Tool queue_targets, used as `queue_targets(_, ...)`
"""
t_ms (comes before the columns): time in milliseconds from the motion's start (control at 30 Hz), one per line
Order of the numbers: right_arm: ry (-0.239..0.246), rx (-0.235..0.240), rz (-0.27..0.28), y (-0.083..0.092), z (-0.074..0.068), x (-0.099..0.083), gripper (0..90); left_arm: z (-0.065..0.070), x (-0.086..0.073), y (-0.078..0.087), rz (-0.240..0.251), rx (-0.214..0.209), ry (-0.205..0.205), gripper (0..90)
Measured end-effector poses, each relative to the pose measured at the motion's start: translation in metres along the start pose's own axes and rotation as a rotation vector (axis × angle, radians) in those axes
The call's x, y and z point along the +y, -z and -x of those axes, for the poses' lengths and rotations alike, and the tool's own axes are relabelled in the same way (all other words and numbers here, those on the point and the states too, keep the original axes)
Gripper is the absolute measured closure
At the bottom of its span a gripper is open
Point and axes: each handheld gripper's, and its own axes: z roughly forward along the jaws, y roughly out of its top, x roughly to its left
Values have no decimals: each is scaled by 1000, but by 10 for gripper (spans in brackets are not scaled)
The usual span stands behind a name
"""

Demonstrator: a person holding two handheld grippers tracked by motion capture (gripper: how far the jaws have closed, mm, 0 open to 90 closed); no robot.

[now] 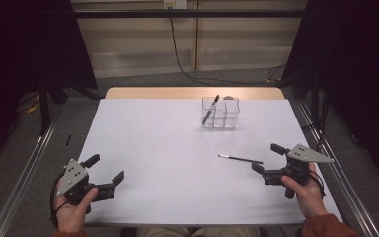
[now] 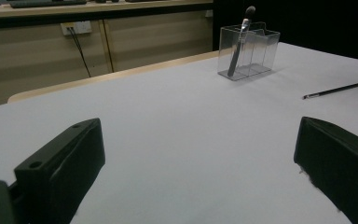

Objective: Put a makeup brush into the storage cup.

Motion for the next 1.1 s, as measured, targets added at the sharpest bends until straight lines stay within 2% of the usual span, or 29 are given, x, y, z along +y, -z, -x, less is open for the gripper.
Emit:
queue_targets(200,21,34,-25,-10,3,8,12,0,0,0,-1,2,-1,19)
queue_targets(500,32,42,-70,-29,13,21,7,0,0,0,-5,5,-2,19)
queue_targets(700,13,39,-69,-43,19,26,11,-1,0,0,-4,5,-1,19)
queue_targets(800,19,36,-87,-51,21,28,15,-1,0,0,-4,5,-2,19)
queue_targets(900,23,40,-85,-58,21,33,13,-1,0,-1,-7,6,-5,18)
queue_targets(967,5,43,-65,-62,21,37,22,0,0,-1,-6,6,-1,18)
queue_targets(1100,20,45,-75,-72,20,44,19,-1,0,0,-5,5,-4,19)
